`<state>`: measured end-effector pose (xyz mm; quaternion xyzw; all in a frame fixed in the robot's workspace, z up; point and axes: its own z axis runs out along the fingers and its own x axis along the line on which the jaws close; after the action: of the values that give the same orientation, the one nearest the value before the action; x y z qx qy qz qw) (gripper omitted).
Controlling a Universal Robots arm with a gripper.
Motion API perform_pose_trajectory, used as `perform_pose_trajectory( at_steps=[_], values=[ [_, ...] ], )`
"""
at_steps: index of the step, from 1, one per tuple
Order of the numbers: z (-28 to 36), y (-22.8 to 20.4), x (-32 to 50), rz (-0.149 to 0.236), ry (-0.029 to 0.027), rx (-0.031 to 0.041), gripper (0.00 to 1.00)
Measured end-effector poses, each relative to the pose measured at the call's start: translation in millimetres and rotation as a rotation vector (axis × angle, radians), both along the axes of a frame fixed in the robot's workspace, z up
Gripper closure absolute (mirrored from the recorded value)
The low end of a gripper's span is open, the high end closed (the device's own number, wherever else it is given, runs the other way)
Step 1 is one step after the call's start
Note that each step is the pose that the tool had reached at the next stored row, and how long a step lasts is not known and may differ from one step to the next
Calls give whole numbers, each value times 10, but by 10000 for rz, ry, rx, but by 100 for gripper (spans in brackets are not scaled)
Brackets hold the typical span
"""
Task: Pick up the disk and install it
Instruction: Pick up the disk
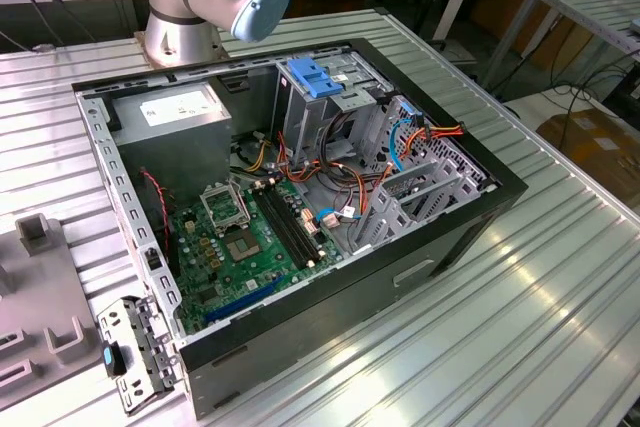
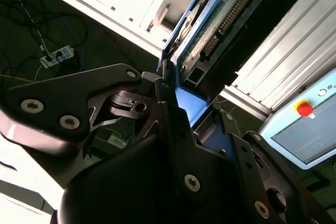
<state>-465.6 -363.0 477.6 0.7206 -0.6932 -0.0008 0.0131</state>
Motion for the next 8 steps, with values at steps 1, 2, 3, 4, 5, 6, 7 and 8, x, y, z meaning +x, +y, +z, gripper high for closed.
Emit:
perform_pose_trajectory(
  at_steps=[1,2,3,4,5,6,7,8],
  values=[
    [17,0,0,0,0,0,63],
    [35,0,0,0,1,0,63],
    [55,0,0,0,3,0,63],
    [73,0,0,0,4,0,63],
    [93,0,0,0,6,0,63],
    [110,0,0,0,7,0,63],
    [134,0,0,0,9,-1,63],
    [152,0,0,0,10,-1,63]
  ],
)
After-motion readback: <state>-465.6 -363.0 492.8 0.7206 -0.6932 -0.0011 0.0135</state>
